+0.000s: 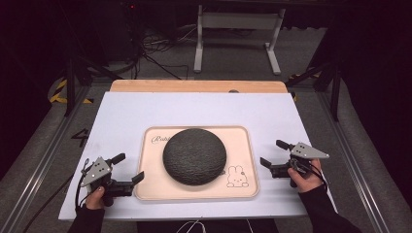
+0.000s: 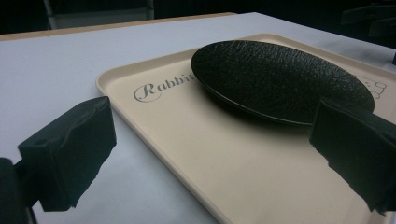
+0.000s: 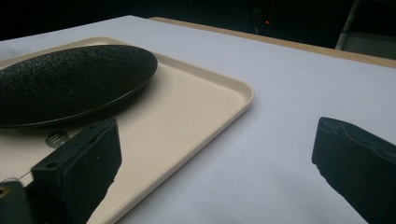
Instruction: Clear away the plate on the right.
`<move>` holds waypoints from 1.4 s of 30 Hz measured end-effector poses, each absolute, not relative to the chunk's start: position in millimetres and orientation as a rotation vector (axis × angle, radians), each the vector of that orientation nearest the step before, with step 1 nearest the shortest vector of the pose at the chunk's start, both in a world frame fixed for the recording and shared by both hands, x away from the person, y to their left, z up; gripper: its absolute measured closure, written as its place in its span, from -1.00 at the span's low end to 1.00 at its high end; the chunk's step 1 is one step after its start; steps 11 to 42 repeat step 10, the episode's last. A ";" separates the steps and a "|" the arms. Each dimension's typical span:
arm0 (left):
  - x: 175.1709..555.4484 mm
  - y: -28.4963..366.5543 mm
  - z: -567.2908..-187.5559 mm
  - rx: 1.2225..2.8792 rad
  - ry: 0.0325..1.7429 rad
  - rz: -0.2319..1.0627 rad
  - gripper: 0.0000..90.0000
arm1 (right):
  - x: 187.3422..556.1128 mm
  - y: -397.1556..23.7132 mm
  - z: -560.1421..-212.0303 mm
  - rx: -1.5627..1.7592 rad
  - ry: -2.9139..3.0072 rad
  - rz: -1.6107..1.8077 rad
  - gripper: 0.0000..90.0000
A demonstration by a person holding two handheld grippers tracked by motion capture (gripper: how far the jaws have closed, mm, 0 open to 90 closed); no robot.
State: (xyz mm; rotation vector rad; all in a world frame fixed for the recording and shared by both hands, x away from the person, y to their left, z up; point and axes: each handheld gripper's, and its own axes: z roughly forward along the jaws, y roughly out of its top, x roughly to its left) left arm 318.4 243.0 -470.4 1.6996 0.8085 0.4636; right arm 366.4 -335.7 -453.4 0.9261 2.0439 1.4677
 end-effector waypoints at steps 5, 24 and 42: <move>318.4 243.3 -470.3 1.702 0.809 0.462 -0.97 | 369.7 -336.3 -453.5 0.983 2.043 1.452 -0.95; 318.5 243.3 -470.3 1.703 0.806 0.464 -0.97 | 370.3 -334.7 -453.4 0.983 2.057 1.441 -0.94; 318.5 243.3 -470.3 1.703 0.806 0.464 -0.97 | 370.3 -334.7 -453.4 0.983 2.057 1.441 -0.94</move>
